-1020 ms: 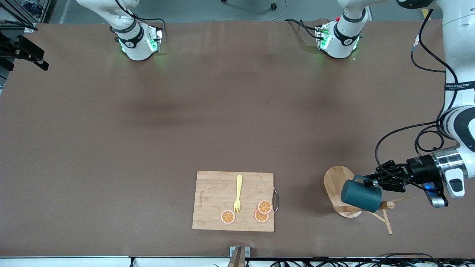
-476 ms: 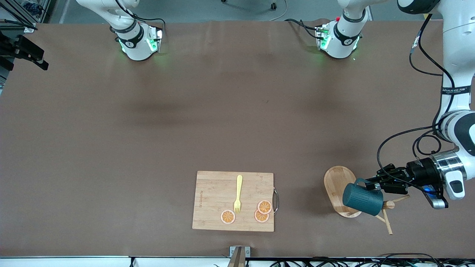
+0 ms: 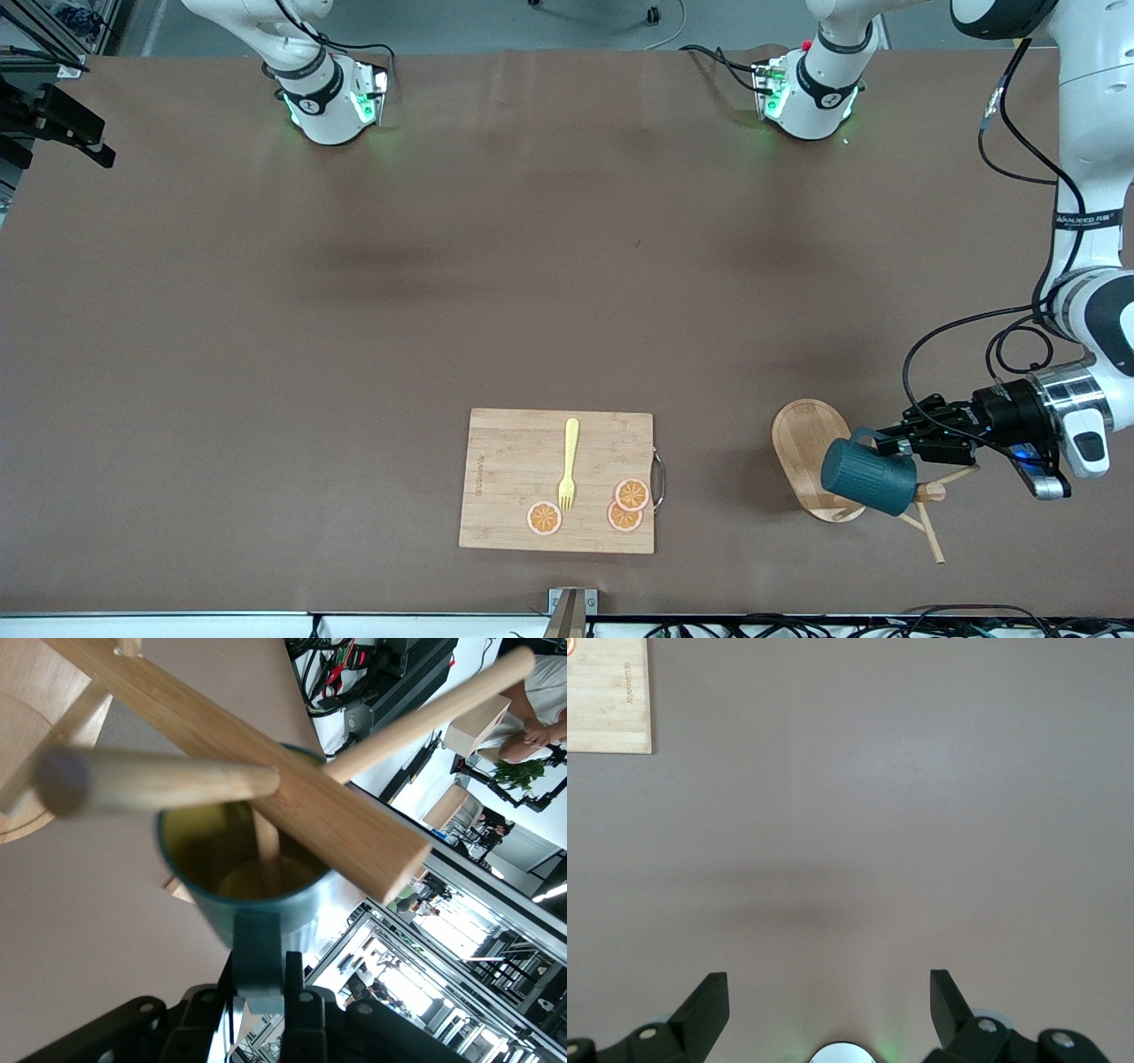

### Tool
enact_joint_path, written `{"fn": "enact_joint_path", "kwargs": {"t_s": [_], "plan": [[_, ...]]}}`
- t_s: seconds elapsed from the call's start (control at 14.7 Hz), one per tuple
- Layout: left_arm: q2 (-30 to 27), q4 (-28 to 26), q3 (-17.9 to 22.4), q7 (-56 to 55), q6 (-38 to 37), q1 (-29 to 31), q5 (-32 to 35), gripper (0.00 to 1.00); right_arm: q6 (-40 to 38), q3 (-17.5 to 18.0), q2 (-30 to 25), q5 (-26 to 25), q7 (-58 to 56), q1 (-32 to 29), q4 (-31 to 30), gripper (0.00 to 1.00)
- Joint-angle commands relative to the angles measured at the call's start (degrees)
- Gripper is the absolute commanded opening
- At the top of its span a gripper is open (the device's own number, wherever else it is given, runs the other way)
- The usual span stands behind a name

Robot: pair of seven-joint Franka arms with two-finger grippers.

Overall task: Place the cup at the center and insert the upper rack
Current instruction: 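Lower the mug onto the wooden rack stick with the left gripper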

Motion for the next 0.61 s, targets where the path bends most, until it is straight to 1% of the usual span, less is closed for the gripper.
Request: {"fn": "enact_joint_path", "kwargs": {"t_s": [0.0,0.07,0.14,0.2,0.27,0.34,0.41,0.54], "plan": [[0.9,0.6,-0.3,1.8,-0.3,0.7,-2.7,0.27,0.0,0.3,-1.3,0.7,0.6,-0.5,-0.9,1.0],[0.9,0.6,-0.3,1.9,-0.3,0.7,-2.8,0.33,0.0,0.3,-1.3,0.8,0.5,-0.5,-0.9,1.0],[0.9,0.6,-0.3,1.9,-0.3,0.7,-2.8,0.42,0.0,0.3,-1.3,0.8,0.6,-0.5,-0.9,1.0],[0.9,0.5,-0.3,1.9,-0.3,0.7,-2.8,0.56,0.0,0.3,-1.3,0.8,0.6,-0.5,-1.0,1.0],[0.9,0.6,-0.3,1.9,-0.3,0.7,-2.8,0.75,0.0,0.3,-1.3,0.8,0.5,-0.6,-1.0,1.0],[0.7,0.6,-0.3,1.9,-0.3,0.7,-2.9,0.96,0.0,0.3,-1.3,0.8,0.5,-0.5,-1.0,1.0],[0.3,0.6,-0.3,1.3,-0.3,0.7,-2.9,1.0,0.0,0.3,-1.3,0.8,0.6,-0.6,-1.0,1.0],[-2.0,0.6,-0.6,0.4,-0.3,0.4,-2.2,1.0,0.0,0.4,-1.3,0.7,0.6,-0.5,-1.0,1.0]]}}
